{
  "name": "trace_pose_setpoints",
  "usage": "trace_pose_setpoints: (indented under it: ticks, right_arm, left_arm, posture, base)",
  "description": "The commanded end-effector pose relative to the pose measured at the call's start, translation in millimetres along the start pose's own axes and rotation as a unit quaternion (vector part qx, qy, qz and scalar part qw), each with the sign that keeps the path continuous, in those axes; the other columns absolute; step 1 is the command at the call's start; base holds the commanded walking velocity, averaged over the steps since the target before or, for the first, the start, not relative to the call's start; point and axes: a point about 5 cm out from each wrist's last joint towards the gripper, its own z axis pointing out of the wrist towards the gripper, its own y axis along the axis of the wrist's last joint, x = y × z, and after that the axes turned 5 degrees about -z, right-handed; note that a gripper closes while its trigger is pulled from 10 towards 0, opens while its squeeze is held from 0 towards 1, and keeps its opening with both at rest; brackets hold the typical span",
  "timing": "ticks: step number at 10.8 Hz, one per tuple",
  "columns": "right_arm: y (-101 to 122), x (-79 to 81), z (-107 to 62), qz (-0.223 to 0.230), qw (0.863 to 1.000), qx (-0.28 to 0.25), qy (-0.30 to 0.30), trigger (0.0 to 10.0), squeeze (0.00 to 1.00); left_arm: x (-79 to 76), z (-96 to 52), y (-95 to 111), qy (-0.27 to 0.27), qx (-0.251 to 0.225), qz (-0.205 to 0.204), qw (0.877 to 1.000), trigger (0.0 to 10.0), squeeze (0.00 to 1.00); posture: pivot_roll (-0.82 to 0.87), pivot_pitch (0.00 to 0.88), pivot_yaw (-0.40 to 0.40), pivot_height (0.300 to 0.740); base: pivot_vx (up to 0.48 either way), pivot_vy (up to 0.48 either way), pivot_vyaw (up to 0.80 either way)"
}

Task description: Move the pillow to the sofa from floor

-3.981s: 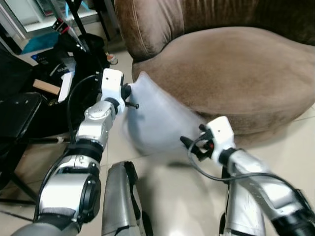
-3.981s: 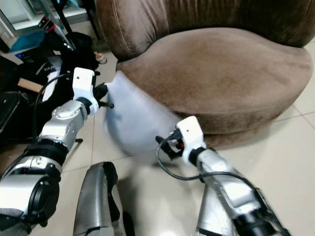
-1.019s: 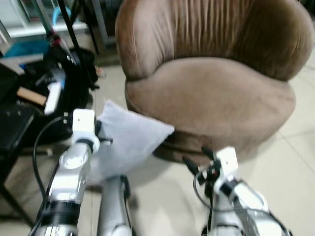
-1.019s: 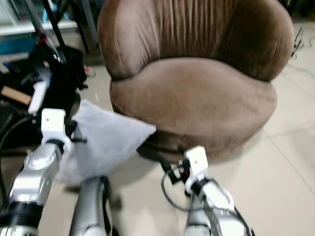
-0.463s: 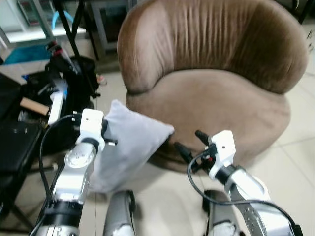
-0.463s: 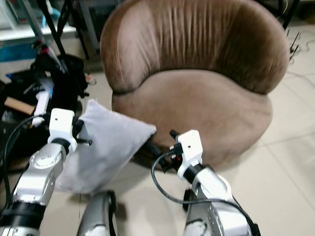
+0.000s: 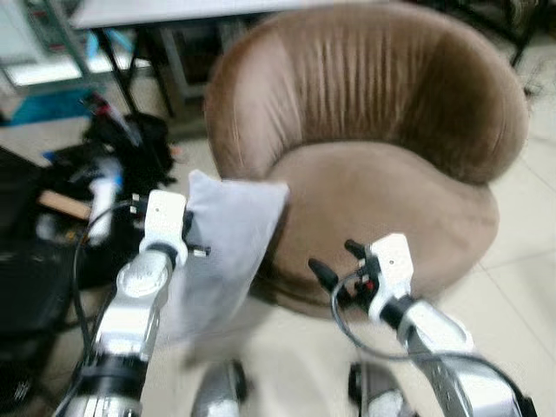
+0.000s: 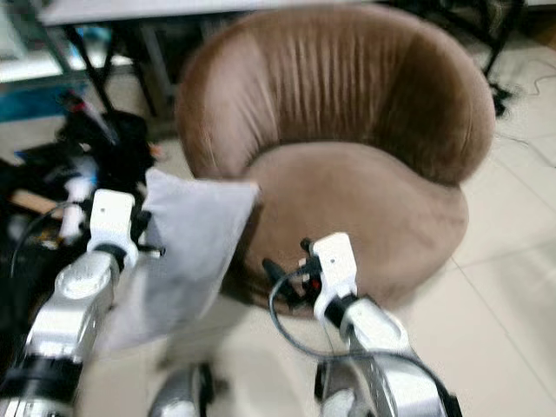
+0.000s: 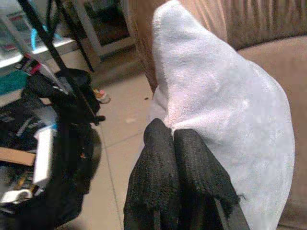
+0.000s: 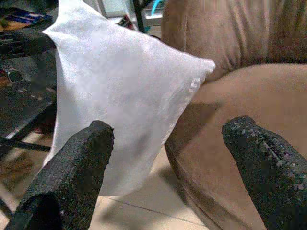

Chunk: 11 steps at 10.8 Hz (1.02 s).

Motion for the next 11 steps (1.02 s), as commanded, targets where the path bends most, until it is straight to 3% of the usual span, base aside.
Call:
trace_pose_setpoints:
  ticks: [1, 3, 7, 8, 10, 11]
  right_arm:
    - [6.5, -0.7, 1.2, -0.002, 1.0, -0.007, -0.001, 10.0, 0.0]
    - [9.6, -2.6, 3.7, -0.003, 1.0, -0.006, -0.002, 10.0, 0.0]
    - [11.8, -5.9, 11.9, -0.009, 1.0, -0.01, 0.0, 10.0, 0.0]
    - [14.5, -7.0, 18.6, -0.009, 1.0, -0.016, 0.006, 10.0, 0.0]
    - [8.5, -10.5, 35.5, -0.023, 0.999, -0.015, 0.022, 10.0, 0.0]
    - [-1.9, -16.3, 44.2, -0.03, 0.999, -0.004, 0.017, 10.0, 0.0]
  left_arm:
    - [1.3, 1.8, 18.3, 0.0, -0.04, 0.014, 0.999, 10.0, 0.0]
    - [2.0, 2.8, 17.1, 0.002, -0.038, 0.013, 0.999, 10.0, 0.0]
    - [4.4, 8.0, 19.5, 0.012, -0.044, 0.006, 0.999, 10.0, 0.0]
    - [10.2, 6.9, 16.1, 0.038, -0.045, -0.038, 0.998, 10.0, 0.0]
    - [15.5, -3.3, 3.5, 0.062, -0.038, -0.053, 0.996, 10.0, 0.0]
    - [12.1, -6.3, 1.4, 0.063, -0.038, -0.041, 0.996, 10.0, 0.0]
  posture:
    - [-0.04, 0.0, 0.061, 0.716]
    - [-0.04, 0.0, 0.057, 0.74]
    - [-0.02, 0.0, 0.04, 0.74]
    - [0.0, 0.0, 0.011, 0.74]
    - [0.04, 0.0, -0.019, 0.74]
    - [0.05, 0.0, -0.038, 0.74]
  base:
    - [0.0, 0.0, 0.0]
    - [0.0, 0.0, 0.0]
    - [0.0, 0.0, 0.0]
    - [0.0, 0.0, 0.0]
    - [0.0, 0.0, 0.0]
    - [0.0, 0.0, 0.0]
